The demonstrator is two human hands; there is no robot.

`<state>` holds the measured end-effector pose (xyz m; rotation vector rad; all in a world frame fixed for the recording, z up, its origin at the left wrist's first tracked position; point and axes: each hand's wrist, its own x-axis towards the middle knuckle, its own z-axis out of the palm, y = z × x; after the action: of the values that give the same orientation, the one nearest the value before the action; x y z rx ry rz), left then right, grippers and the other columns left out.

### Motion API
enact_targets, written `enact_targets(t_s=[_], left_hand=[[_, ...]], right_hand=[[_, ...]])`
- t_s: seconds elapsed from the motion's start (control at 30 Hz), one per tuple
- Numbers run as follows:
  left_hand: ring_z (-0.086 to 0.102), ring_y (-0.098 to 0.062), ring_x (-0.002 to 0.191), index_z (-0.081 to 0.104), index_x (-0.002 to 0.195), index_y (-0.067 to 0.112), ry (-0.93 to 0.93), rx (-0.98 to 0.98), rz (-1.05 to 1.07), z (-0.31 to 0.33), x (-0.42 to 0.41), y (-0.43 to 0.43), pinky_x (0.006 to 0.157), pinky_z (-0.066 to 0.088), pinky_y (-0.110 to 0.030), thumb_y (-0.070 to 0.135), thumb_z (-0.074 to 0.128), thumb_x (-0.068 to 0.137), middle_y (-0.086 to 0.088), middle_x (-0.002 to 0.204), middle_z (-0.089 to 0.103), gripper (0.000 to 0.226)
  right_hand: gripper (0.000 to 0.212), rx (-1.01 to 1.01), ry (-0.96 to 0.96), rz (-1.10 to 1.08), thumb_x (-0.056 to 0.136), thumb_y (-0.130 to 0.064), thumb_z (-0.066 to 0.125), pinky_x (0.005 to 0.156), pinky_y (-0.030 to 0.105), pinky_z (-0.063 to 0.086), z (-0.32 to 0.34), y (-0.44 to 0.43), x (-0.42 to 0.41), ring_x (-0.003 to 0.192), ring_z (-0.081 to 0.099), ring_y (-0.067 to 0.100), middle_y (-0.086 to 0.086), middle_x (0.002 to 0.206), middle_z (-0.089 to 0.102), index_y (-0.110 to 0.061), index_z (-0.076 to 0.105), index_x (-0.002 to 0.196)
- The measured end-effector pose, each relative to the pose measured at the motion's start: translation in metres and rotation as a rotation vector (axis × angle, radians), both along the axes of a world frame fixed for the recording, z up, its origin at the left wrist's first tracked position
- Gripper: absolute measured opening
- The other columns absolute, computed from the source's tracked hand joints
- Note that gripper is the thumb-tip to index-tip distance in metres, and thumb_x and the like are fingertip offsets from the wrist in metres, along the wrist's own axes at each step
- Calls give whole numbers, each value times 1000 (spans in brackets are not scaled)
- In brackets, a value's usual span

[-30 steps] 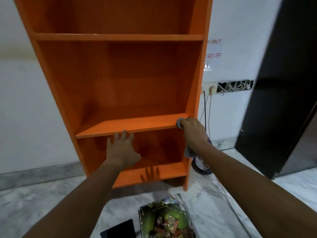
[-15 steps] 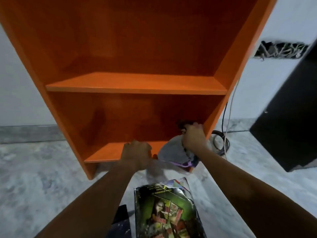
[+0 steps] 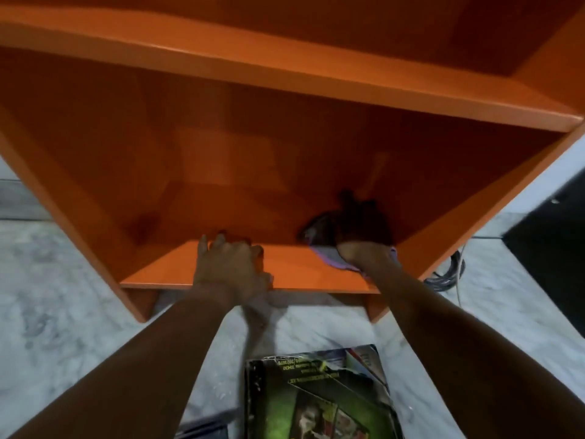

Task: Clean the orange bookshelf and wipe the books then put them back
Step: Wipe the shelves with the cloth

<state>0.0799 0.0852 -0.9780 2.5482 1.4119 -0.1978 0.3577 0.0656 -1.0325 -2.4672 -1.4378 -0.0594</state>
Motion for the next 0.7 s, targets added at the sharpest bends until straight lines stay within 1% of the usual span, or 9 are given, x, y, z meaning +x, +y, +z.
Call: enact_targets(t_s=[0.1, 0.17, 0.23, 0.27, 0.37, 0.5, 0.57, 0.63, 0.7], left_hand=[[25, -31, 148, 58, 137, 38, -22, -11, -3, 0, -11, 5, 120, 7, -56, 62, 57, 90, 7, 147, 53, 53], [27, -31, 146, 64, 130, 38, -2, 19, -22, 0, -21, 10, 119, 11, -55, 57, 59, 90, 6, 139, 58, 45], [33, -32, 141, 68, 120, 37, 17, 60, -38, 0, -35, 13, 115, 16, -54, 52, 59, 88, 4, 129, 64, 36], [34, -32, 140, 69, 117, 37, 24, 67, -41, 0, -44, 13, 114, 18, -54, 50, 58, 89, 4, 126, 64, 33], [35, -30, 140, 64, 125, 36, 42, 84, -37, 1, -67, 15, 113, 23, -51, 47, 55, 93, 4, 129, 62, 35], [47, -30, 132, 60, 133, 37, 35, 79, 23, 6, -94, 11, 107, 35, -44, 46, 55, 94, -2, 131, 62, 41], [61, -32, 119, 67, 122, 35, 2, 49, 66, 13, -109, 7, 98, 45, -40, 42, 57, 91, -5, 122, 68, 33], [69, -32, 104, 74, 100, 26, -28, -20, 75, 16, -119, 7, 86, 54, -39, 39, 54, 88, -7, 107, 73, 27], [70, -30, 96, 74, 93, 20, 6, -95, 126, 19, -133, 6, 79, 56, -37, 37, 53, 89, -7, 99, 74, 27]], right_hand=[[61, 40, 135, -63, 98, -69, 29, 112, 51, 35, 3, 34, 10, 137, 43, 40, 14, 152, 40, -39, 32, 152], [75, -8, 230, -134, 93, -82, 25, 120, 53, 25, -14, 54, 25, 149, 29, 37, 6, 165, 26, -42, 18, 156], [86, -35, 199, -171, 87, -89, 19, 122, 59, 21, -27, 65, 28, 151, 25, 38, 5, 167, 23, -40, 13, 157], [84, -32, 131, -143, 88, -87, 15, 119, 61, 25, -29, 67, 21, 147, 30, 40, 9, 163, 30, -38, 19, 156], [67, -22, -117, 122, 95, -61, 22, 113, 54, 35, -15, 55, -41, 137, 43, 40, 15, 151, 47, -27, 44, 149], [65, 29, -87, 401, 89, -54, 35, 106, 52, 41, -9, 27, -140, 136, 43, 40, 11, 143, 51, -31, 48, 149], [58, 33, -124, 528, 92, -50, 37, 101, 49, 43, -7, 17, -176, 132, 46, 41, 12, 138, 55, -29, 53, 144], [48, 63, -138, 689, 97, -42, 39, 95, 48, 45, -7, 7, -203, 119, 53, 42, 16, 131, 57, -23, 59, 137], [43, 65, -148, 865, 98, -35, 46, 98, 51, 45, -11, -2, -222, 119, 53, 43, 19, 133, 57, -18, 61, 134]])
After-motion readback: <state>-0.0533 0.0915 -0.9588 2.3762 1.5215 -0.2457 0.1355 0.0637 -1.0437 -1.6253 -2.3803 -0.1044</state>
